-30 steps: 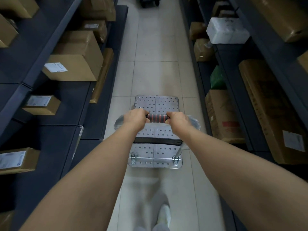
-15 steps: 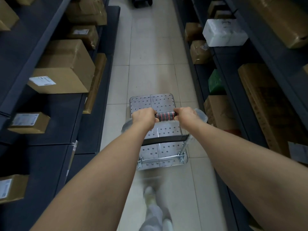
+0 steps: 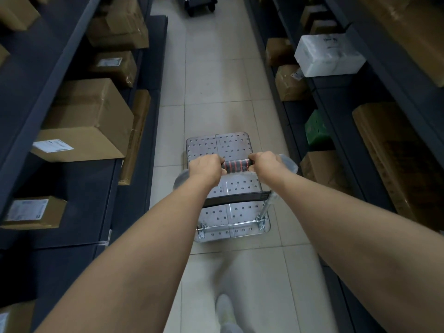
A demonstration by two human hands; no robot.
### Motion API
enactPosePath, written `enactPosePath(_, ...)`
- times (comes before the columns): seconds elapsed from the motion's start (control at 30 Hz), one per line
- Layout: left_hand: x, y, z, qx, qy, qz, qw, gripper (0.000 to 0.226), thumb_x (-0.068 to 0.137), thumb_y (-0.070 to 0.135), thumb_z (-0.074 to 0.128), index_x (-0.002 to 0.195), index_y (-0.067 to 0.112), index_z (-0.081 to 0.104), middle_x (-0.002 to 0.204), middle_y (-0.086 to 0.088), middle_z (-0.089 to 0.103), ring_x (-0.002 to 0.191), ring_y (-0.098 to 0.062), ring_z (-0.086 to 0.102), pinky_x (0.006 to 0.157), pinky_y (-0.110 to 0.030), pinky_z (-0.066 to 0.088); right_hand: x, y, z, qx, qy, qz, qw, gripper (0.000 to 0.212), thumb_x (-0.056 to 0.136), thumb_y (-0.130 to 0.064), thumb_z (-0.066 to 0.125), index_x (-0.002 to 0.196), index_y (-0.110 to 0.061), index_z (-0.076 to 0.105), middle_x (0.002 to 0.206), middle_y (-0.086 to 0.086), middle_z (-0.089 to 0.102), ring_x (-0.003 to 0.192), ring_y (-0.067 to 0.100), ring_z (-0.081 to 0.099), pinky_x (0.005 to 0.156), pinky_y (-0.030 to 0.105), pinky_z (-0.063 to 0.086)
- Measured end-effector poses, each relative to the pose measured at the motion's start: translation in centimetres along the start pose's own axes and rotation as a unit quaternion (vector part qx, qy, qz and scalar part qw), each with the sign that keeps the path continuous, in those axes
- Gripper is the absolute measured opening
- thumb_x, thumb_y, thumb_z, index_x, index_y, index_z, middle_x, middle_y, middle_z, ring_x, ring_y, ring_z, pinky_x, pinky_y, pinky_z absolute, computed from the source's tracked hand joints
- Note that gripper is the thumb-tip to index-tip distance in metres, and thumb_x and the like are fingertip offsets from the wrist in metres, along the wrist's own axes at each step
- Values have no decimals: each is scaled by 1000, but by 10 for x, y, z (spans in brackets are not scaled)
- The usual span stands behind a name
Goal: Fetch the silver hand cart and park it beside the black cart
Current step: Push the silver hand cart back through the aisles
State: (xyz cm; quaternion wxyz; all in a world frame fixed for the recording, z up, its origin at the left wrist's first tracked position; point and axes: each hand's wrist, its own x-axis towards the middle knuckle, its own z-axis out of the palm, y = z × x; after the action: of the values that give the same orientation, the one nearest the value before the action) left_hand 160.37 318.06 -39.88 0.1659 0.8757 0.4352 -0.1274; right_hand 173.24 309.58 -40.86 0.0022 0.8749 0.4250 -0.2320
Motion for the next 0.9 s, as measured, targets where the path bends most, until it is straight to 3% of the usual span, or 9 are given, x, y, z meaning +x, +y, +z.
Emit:
enactPosePath(0.2, 39, -18, -16, 6, 1, 1, 1000, 24, 95, 33, 56, 117, 26, 62, 100, -1, 62, 93, -22, 55, 72, -31, 38, 38, -20, -11, -7, -5, 8, 1000, 33, 92, -9, 57, 122, -21, 58, 99, 6, 59, 86, 21, 58, 75, 29, 53)
enactPosePath(0.37, 71, -31, -29, -1, 6, -2, 1000, 31, 96, 32, 55, 126, 26, 58, 109, -4, 64, 102, -25, 57, 76, -33, 42, 70, -36, -19, 1, -8, 8, 1000, 33, 91, -11, 59, 122, -23, 57, 102, 6, 60, 90, 21, 58, 81, 31, 54)
enactPosePath(0.67, 123, -49, -52, -10, 13, -15, 1000, 29, 95, 29, 55, 123, 26, 59, 105, -3, 64, 94, -23, 59, 77, -36, 51, 126, -59, -36, -1, -9, -4, 1000, 29, 89, -11, 61, 116, -20, 60, 97, 5, 60, 89, 21, 58, 81, 32, 54)
enactPosePath(0.9, 162, -57, -80, -53, -7, -47, 997, 25, 96, 23, 55, 120, 24, 61, 98, -1, 60, 88, -19, 54, 71, -33, 42, 173, -73, -56, -5, -36, -30, 999, 25, 93, -18, 59, 117, -20, 60, 94, 4, 57, 84, 22, 55, 71, 29, 49)
